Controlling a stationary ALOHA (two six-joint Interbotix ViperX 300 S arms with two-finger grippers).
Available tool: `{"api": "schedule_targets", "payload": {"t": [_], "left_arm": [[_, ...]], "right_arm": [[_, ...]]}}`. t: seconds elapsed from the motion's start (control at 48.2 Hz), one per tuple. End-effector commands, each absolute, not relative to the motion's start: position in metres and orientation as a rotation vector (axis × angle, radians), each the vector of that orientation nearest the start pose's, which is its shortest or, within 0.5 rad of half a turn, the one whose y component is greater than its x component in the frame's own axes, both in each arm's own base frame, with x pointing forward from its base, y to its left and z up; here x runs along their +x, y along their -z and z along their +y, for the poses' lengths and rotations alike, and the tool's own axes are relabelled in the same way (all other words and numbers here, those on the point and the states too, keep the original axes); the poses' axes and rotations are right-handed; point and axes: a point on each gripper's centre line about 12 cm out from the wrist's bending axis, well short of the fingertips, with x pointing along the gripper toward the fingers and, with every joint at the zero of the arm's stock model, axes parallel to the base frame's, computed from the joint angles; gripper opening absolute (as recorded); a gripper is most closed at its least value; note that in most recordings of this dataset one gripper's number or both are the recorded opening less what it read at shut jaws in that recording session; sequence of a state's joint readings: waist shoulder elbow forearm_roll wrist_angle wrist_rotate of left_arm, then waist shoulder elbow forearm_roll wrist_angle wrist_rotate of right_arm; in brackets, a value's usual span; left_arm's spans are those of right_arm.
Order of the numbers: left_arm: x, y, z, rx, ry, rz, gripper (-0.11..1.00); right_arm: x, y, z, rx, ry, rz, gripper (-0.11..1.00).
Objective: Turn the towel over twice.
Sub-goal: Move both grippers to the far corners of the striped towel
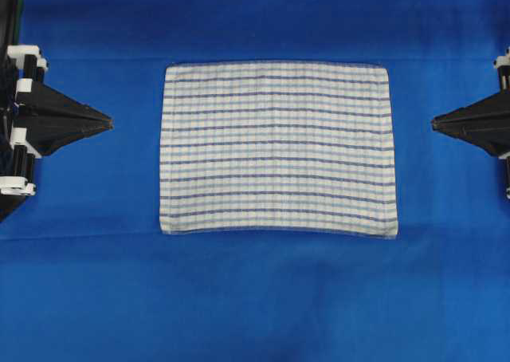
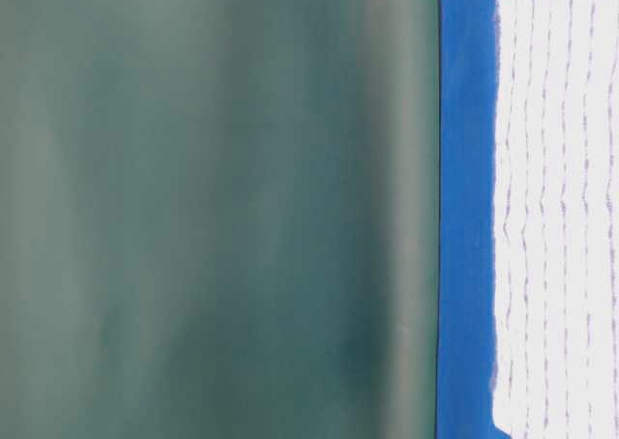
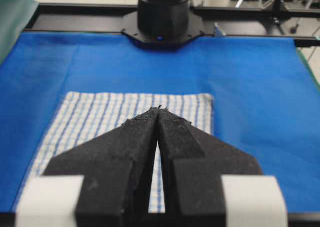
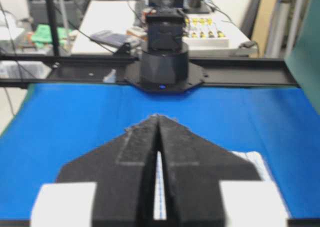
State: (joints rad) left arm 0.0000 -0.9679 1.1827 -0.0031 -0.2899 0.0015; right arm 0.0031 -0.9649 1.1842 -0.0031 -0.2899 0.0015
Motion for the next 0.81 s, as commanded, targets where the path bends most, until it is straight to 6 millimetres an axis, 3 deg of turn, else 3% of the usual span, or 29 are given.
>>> {"api": "schedule_targets", "payload": {"t": [0.0, 0.249, 0.684, 0.747, 0.788], "left_arm": [[0.2, -0.306, 0.002, -0.008, -0.009, -0.115, 0.0], [0.204, -0.3, 0.011, 0.004, -0.056, -0.087, 0.0], [0.22, -0.263, 0.066, -0.005, -0.294, 0.077, 0.01], [0.222, -0.253, 0.073, -0.012, -0.318, 0.117, 0.06], [0.224, -0.247, 0.077, -0.016, -0.334, 0.144, 0.14]], "right_arm": [[0.201, -0.301, -0.003, -0.007, 0.015, -0.1, 0.0], [0.206, -0.296, -0.024, 0.002, 0.118, 0.015, 0.0], [0.218, -0.243, -0.09, 0.062, 0.391, 0.271, 0.01], [0.221, -0.231, -0.1, 0.077, 0.421, 0.322, 0.01], [0.224, -0.225, -0.105, 0.086, 0.434, 0.352, 0.08]]}}
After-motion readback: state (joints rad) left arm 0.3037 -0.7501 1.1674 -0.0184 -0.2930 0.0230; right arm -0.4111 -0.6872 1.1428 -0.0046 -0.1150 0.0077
